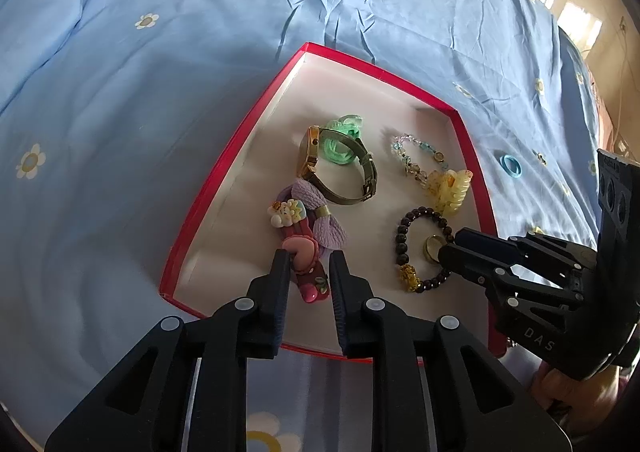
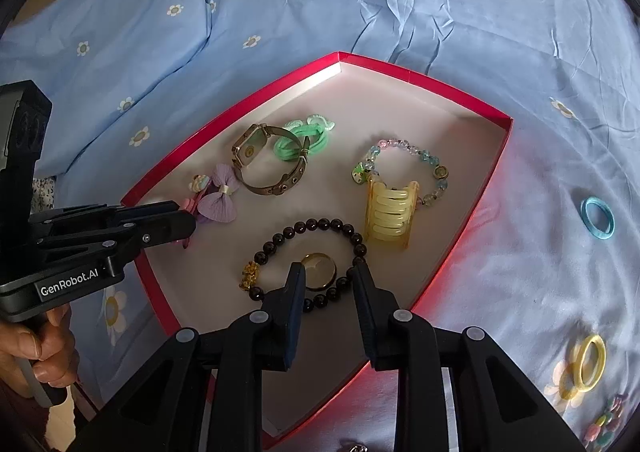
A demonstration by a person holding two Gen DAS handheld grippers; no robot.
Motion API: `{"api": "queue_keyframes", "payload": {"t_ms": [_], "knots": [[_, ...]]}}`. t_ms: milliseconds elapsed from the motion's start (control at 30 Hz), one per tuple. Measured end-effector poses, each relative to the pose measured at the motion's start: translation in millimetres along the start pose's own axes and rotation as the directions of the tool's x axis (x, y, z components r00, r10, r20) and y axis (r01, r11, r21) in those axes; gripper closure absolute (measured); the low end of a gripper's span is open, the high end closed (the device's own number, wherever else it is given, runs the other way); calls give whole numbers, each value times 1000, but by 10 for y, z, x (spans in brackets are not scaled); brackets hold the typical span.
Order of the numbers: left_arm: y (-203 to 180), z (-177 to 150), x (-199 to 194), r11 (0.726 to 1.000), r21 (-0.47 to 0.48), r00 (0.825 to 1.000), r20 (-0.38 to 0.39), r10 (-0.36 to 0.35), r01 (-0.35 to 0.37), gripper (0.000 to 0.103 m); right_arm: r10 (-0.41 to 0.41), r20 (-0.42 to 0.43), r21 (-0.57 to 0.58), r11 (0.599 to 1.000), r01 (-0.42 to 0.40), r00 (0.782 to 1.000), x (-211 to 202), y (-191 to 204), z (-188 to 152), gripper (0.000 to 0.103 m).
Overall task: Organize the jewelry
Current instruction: 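Carry the heart clip and gold ring into the box lid and release both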
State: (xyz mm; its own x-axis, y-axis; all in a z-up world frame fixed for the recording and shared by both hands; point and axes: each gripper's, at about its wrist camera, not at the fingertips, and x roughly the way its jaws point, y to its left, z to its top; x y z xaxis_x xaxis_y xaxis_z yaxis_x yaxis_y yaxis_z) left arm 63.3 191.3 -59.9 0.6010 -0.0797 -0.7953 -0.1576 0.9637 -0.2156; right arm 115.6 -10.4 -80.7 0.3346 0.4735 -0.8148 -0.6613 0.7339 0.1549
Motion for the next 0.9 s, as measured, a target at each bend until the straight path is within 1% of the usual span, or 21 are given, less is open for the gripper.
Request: {"api": "queue_keyframes", "payload": {"t_ms": [233, 333, 433, 500, 633, 667, 733, 767, 900], "knots": [[0, 0, -7, 1000, -3, 1000, 0, -1, 1, 85, -7, -3, -3, 1000, 7, 1000, 7, 12, -2, 76], [-4, -6, -47, 1000, -6, 1000, 10, -4, 4, 82, 6, 3, 10, 1000, -6, 1000, -2, 5, 4, 76], [-24, -6, -117, 1000, -4, 1000, 26, -4, 4, 79, 18, 32, 22, 1000, -18, 999, -88, -1, -6, 76], [-39, 4, -162, 1000, -2, 999, 35, -3, 3, 75, 25, 58, 33, 999, -27, 998, -177, -17, -16, 76], [-76, 0, -254, 1000, -8, 999, 53, -12, 13, 71, 28, 111, 73, 997, -36, 993, -415, -103, -73, 76], [-94, -9, -281, 1000, -10, 998, 58, -19, 19, 68, 26, 125, 89, 995, -37, 992, -490, -154, -104, 74], [-133, -28, -312, 1000, -11, 998, 63, -28, 29, 64, 12, 146, 124, 992, -30, 989, -624, -257, -190, 58], [-167, -42, -324, 999, -8, 997, 64, -38, 38, 62, 4, 154, 141, 990, -26, 988, -684, -303, -240, 56], [-309, -76, -333, 998, 11, 996, 51, -67, 67, 61, -32, 167, 212, 977, -4, 985, -899, -525, -438, 55]]}}
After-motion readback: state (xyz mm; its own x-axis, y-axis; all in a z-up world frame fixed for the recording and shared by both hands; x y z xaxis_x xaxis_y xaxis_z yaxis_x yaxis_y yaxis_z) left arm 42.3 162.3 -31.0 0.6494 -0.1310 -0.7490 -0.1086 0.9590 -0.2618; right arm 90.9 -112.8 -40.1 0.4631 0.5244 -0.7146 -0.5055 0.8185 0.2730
